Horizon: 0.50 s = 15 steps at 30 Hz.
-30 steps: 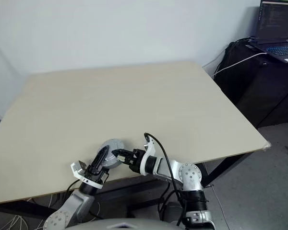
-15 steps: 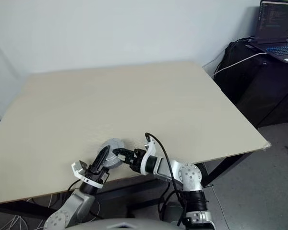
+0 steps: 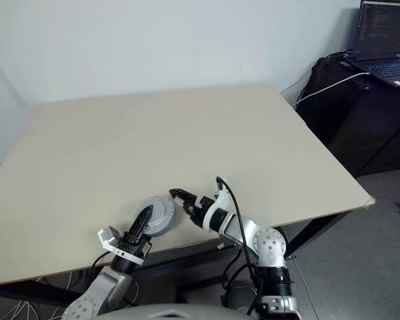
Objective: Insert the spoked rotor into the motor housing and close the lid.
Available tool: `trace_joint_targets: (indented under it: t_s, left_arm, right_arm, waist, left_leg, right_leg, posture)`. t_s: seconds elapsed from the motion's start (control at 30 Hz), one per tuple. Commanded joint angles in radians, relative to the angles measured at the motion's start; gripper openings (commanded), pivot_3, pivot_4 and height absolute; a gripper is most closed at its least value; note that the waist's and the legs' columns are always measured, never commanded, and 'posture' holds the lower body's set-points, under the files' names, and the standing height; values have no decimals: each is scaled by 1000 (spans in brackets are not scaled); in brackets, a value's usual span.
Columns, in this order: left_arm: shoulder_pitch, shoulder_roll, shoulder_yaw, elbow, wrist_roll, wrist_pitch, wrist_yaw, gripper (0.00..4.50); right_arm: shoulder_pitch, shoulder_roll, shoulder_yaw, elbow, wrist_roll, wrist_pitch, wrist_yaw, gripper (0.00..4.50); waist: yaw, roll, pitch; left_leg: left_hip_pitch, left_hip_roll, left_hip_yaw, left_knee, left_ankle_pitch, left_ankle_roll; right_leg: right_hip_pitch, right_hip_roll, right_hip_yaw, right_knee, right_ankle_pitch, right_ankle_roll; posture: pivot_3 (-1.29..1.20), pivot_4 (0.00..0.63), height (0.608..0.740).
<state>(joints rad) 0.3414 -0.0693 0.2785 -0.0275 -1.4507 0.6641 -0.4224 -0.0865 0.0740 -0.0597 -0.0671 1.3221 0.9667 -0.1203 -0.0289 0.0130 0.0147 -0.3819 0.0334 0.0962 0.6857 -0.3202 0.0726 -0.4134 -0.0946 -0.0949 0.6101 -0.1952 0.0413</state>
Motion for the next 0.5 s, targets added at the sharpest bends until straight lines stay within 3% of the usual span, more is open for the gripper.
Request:
trace_joint_targets:
  t_s: [0.03, 0.2, 0.5]
  left_arm:
    - [-85, -85, 45, -93, 7, -126, 11, 2125]
    - [-231, -93, 87, -62, 96, -328, 110, 2124]
    - [-455, -62, 203, 110, 185, -562, 266, 2124]
  right_arm:
    - [18, -30, 16, -130, -74, -55, 73, 4500]
    - [34, -167, 145, -265, -322, -144, 205, 4500]
    - [85, -356, 461, -262, -934, -577, 386, 4500]
  waist:
    - [1, 0, 0]
    - [17, -2, 4]
    - [9, -9, 3]
  left_leg:
    - [0, 1, 0, 0, 0, 0]
    - [-1, 1, -1, 4, 0, 0]
    - [-1, -6, 1, 5, 3, -6]
  right_leg:
    - [0, 0, 0, 0, 0, 0]
    - [0, 1, -2, 0, 0, 0]
    - [3, 3, 1, -1, 1, 1]
  posture:
    - [0, 0, 740]
    - [0, 0, 740]
    - [0, 0, 740]
